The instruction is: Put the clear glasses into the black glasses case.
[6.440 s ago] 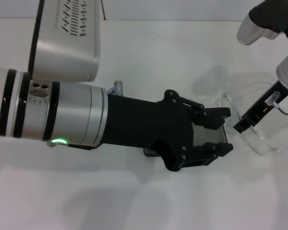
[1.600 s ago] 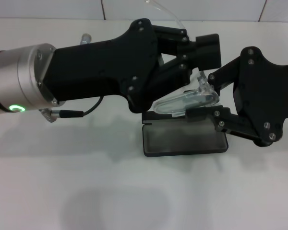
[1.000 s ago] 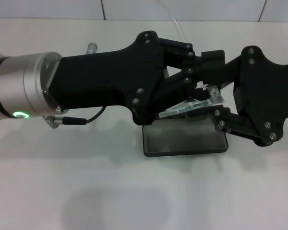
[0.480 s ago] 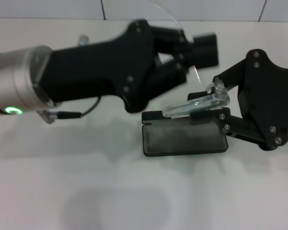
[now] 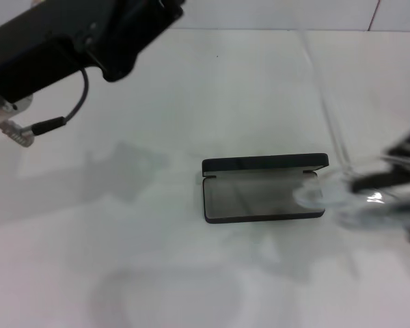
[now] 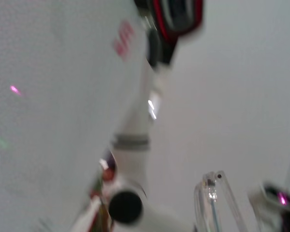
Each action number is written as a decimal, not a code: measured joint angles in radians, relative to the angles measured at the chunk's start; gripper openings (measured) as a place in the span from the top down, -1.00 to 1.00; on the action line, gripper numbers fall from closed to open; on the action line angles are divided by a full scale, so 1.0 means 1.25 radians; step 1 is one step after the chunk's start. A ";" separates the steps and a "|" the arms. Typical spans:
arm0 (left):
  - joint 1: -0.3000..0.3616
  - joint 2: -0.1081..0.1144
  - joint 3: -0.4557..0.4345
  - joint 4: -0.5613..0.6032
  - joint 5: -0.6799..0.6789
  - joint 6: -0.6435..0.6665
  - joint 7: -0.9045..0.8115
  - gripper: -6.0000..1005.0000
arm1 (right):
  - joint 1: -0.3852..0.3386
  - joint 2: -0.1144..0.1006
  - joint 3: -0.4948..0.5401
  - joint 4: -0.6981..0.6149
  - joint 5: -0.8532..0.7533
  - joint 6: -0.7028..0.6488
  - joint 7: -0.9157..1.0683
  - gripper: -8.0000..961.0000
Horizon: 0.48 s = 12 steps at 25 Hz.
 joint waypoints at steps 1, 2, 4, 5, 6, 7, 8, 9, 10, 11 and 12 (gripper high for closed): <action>0.001 0.000 -0.002 -0.008 -0.009 -0.001 0.011 0.82 | 0.002 0.000 0.009 0.013 0.012 -0.023 -0.005 0.74; 0.001 0.000 -0.003 -0.017 -0.016 -0.001 0.019 0.82 | 0.004 -0.001 0.019 0.027 0.027 -0.053 -0.010 0.74; -0.004 0.000 -0.007 -0.033 -0.023 -0.002 0.026 0.82 | 0.006 -0.003 0.024 0.046 0.051 -0.083 -0.018 0.74; -0.007 0.001 -0.011 -0.044 -0.025 -0.003 0.028 0.82 | 0.005 -0.004 0.018 0.051 0.061 -0.089 -0.023 0.74; -0.008 0.002 -0.015 -0.051 -0.025 -0.004 0.028 0.82 | 0.004 -0.004 0.009 0.050 0.063 -0.089 -0.030 0.74; -0.009 0.002 -0.018 -0.060 -0.025 -0.004 0.028 0.82 | 0.003 -0.004 0.001 0.049 0.064 -0.089 -0.036 0.74; -0.011 0.003 -0.020 -0.068 -0.024 -0.005 0.028 0.82 | 0.005 -0.004 -0.008 0.047 0.064 -0.089 -0.041 0.74; -0.014 0.003 -0.020 -0.076 -0.023 -0.005 0.028 0.82 | 0.007 -0.003 -0.020 0.045 0.065 -0.088 -0.044 0.74; -0.021 0.003 -0.018 -0.088 -0.020 -0.005 0.028 0.82 | 0.011 -0.002 -0.027 0.044 0.065 -0.088 -0.045 0.74; -0.030 0.002 -0.013 -0.097 -0.017 -0.005 0.028 0.82 | 0.017 -0.001 -0.032 0.044 0.066 -0.087 -0.045 0.74; -0.040 0.001 -0.008 -0.110 -0.015 -0.006 0.030 0.82 | 0.023 0.000 -0.034 0.048 0.066 -0.087 -0.045 0.74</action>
